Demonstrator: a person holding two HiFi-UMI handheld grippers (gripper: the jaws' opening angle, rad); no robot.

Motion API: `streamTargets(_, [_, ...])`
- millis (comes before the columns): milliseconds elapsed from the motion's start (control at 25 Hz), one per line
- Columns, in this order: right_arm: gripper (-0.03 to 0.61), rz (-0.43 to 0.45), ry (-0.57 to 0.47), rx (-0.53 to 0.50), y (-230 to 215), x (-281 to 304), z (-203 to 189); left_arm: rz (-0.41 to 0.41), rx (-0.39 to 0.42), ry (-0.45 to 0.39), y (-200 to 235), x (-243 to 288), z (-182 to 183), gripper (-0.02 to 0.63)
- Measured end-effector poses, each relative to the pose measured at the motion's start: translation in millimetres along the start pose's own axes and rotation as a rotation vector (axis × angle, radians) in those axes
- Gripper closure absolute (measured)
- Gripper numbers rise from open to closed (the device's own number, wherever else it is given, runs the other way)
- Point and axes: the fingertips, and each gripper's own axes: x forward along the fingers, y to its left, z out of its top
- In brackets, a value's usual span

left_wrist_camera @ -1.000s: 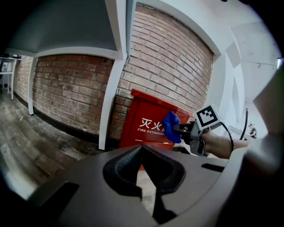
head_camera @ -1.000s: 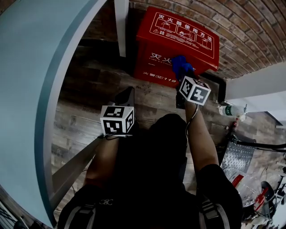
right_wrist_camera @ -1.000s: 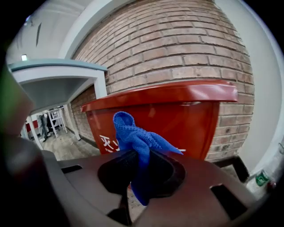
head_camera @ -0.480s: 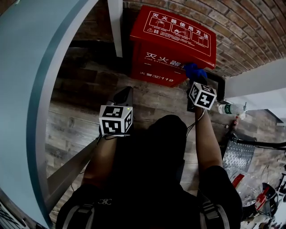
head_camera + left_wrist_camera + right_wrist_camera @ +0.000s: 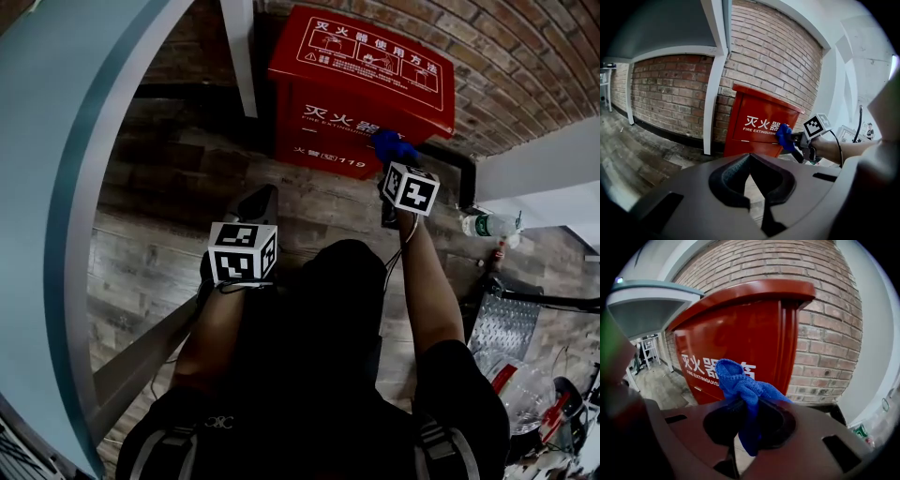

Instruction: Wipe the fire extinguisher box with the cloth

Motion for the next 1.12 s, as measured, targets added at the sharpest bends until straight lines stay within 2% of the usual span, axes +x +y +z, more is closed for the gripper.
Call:
streamTargets(200, [0.518, 0.077, 0.022, -0.042, 45.6, 17.6, -1.3, 0.030, -0.012, 0.004, 9.9, -0.9, -2.3, 0.604])
streamTargets(440, [0.518, 0.177, 0.031, 0.064, 101.3, 35.6, 4.7, 0.069, -0.022, -0.011, 24.7, -10.7, -2.3, 0.604])
streamTargets(560, [0.518, 0.216, 0.056, 0.067, 130.5, 44.9, 3.9, 0.095, -0.044, -0.015, 35.8, -20.4, -3.2, 0.604])
streamTargets(800, [0.518, 0.296, 0.068, 0.028, 191.5, 60.3, 13.8, 0.119, -0.058, -0.024, 49.1, -34.5, -5.8, 0.604])
streamTargets(960, [0.518, 0.371, 0.037, -0.056, 236.4, 62.4, 29.6, 0.147, -0.061, 0.003, 58.6, -34.3, -18.0, 0.604])
streamTargets(1120, [0.518, 0.402, 0.029, -0.114, 256.1, 69.8, 27.7, 0.126, -0.104, 0.014, 59.9, -32.0, -25.0, 0.604])
